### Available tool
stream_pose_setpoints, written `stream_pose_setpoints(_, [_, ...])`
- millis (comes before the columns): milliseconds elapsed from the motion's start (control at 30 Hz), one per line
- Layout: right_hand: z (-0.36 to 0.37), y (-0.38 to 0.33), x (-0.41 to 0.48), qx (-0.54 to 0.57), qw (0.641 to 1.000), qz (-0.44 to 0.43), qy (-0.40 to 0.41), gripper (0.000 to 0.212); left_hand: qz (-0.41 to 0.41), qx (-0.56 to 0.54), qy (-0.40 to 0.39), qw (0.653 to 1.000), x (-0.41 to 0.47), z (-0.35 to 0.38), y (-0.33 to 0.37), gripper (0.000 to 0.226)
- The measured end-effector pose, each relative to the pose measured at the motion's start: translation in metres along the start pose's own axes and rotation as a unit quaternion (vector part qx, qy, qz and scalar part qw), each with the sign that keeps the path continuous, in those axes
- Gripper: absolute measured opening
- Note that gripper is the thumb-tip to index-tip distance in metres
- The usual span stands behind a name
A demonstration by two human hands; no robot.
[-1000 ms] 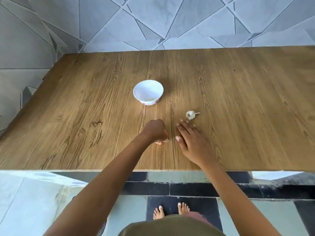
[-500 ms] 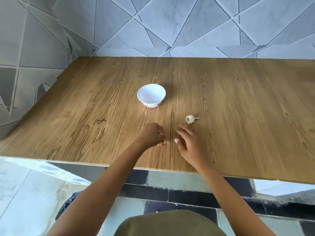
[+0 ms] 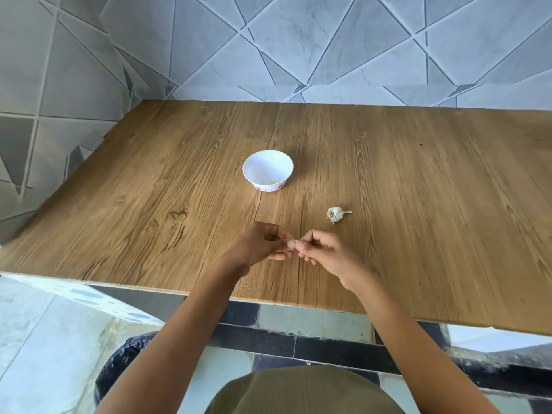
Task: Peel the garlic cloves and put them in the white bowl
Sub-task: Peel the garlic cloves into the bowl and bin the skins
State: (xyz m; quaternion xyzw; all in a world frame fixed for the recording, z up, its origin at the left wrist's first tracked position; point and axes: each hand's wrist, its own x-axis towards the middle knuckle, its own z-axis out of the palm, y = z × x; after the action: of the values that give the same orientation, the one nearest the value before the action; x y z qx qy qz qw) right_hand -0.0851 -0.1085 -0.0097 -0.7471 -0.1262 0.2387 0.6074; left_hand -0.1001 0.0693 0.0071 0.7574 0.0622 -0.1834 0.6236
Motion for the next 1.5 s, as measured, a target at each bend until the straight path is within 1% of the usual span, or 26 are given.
stream_pose_setpoints(67, [-0.003, 0.002, 0.001, -0.093, 0.994, -0.053, -0.018, 0.019, -0.016, -0.019, -0.01, 1.0, -0.002, 0.0, 0.0, 0.006])
stream_pose_setpoints(133, [-0.005, 0.007, 0.003, -0.161, 0.981, -0.11, -0.025, 0.027, -0.03, -0.028, -0.016, 0.999, -0.003, 0.001, 0.0, 0.005])
stream_pose_setpoints(200, [-0.005, 0.014, 0.006, -0.228, 0.957, -0.179, -0.003, 0.034, -0.049, -0.034, -0.017, 0.998, -0.003, 0.002, -0.001, 0.004])
stream_pose_setpoints(267, [-0.001, 0.019, 0.009, -0.301, 0.916, -0.263, 0.042, 0.033, -0.071, -0.066, -0.008, 0.995, -0.003, 0.005, -0.003, 0.005])
stream_pose_setpoints(300, [0.001, 0.022, 0.01, -0.33, 0.896, -0.29, 0.061, 0.031, -0.08, -0.083, -0.002, 0.993, -0.002, 0.006, -0.004, 0.005])
stream_pose_setpoints(367, [0.003, 0.026, 0.01, -0.375, 0.871, -0.305, 0.087, 0.025, -0.097, -0.106, 0.008, 0.99, -0.001, 0.008, -0.007, 0.004])
stream_pose_setpoints(400, [0.003, 0.028, 0.01, -0.383, 0.867, -0.303, 0.096, 0.023, -0.102, -0.115, 0.013, 0.988, -0.001, 0.01, -0.009, 0.004])
stream_pose_setpoints(433, [0.004, 0.031, 0.009, -0.37, 0.877, -0.29, 0.098, 0.02, -0.102, -0.119, 0.018, 0.987, -0.001, 0.011, -0.01, 0.004])
stream_pose_setpoints(467, [0.005, 0.03, 0.007, -0.33, 0.904, -0.257, 0.09, 0.017, -0.092, -0.114, 0.022, 0.989, -0.001, 0.011, -0.011, 0.004])
stream_pose_setpoints(500, [0.005, 0.026, 0.005, -0.264, 0.94, -0.2, 0.075, 0.014, -0.069, -0.099, 0.022, 0.992, 0.0, 0.012, -0.012, 0.004])
stream_pose_setpoints(533, [0.003, 0.02, 0.003, -0.183, 0.974, -0.125, 0.052, 0.012, -0.038, -0.079, 0.02, 0.996, 0.0, 0.013, -0.011, 0.004])
stream_pose_setpoints(567, [0.001, 0.013, 0.001, -0.097, 0.994, -0.049, 0.029, 0.01, -0.004, -0.058, 0.017, 0.998, 0.0, 0.013, -0.01, 0.004])
stream_pose_setpoints(600, [-0.003, 0.006, 0.0, -0.022, 1.0, 0.013, 0.011, 0.008, 0.028, -0.039, 0.015, 0.999, 0.0, 0.013, -0.009, 0.004])
stream_pose_setpoints(667, [-0.009, -0.003, 0.002, 0.084, 0.992, 0.091, -0.019, 0.008, 0.083, -0.007, 0.015, 0.996, -0.001, 0.013, -0.006, 0.006])
stream_pose_setpoints(733, [-0.013, -0.009, 0.005, 0.155, 0.977, 0.14, -0.036, 0.011, 0.129, 0.025, 0.024, 0.991, 0.0, 0.013, -0.006, 0.007])
stream_pose_setpoints(800, [-0.014, -0.011, 0.007, 0.198, 0.964, 0.175, -0.035, 0.014, 0.165, 0.06, 0.042, 0.984, 0.001, 0.013, -0.009, 0.008])
stream_pose_setpoints(900, [-0.013, -0.012, 0.008, 0.205, 0.962, 0.178, -0.023, 0.014, 0.2, 0.127, 0.073, 0.969, 0.004, 0.013, -0.014, 0.012])
stream_pose_setpoints(967, [-0.01, -0.01, 0.007, 0.186, 0.973, 0.139, -0.004, 0.011, 0.198, 0.138, 0.088, 0.966, 0.005, 0.013, -0.014, 0.009])
stream_pose_setpoints(1033, [-0.005, -0.006, 0.006, 0.148, 0.986, 0.073, 0.037, 0.007, 0.163, 0.084, 0.086, 0.979, 0.007, 0.013, -0.012, 0.002])
stream_pose_setpoints(1100, [0.0, -0.001, 0.005, 0.126, 0.989, 0.006, 0.082, 0.01, 0.119, 0.015, 0.076, 0.99, 0.006, 0.012, -0.009, 0.002])
stream_pose_setpoints(1167, [0.004, 0.003, 0.005, 0.12, 0.987, -0.026, 0.107, 0.013, 0.102, -0.015, 0.07, 0.992, 0.005, 0.01, -0.007, 0.003])
stream_pose_setpoints(1233, [0.006, 0.004, 0.005, 0.142, 0.982, -0.017, 0.12, 0.018, 0.112, -0.008, 0.081, 0.99, 0.005, 0.009, -0.008, 0.006])
stream_pose_setpoints(1300, [0.007, 0.003, 0.007, 0.183, 0.974, 0.009, 0.131, 0.017, 0.133, 0.019, 0.102, 0.986, 0.007, 0.009, -0.01, 0.008])
stream_pose_setpoints(1367, [0.008, 0.001, 0.009, 0.206, 0.968, 0.016, 0.143, 0.015, 0.153, 0.06, 0.114, 0.98, 0.008, 0.01, -0.011, 0.008])
stream_pose_setpoints(1400, [0.009, 0.001, 0.009, 0.21, 0.966, 0.012, 0.148, 0.013, 0.152, 0.067, 0.115, 0.979, 0.009, 0.011, -0.012, 0.008])
stream_pose_setpoints(1500, [0.009, 0.002, 0.008, 0.214, 0.964, -0.002, 0.16, 0.014, 0.108, 0.018, 0.125, 0.986, 0.009, 0.01, -0.013, 0.004])
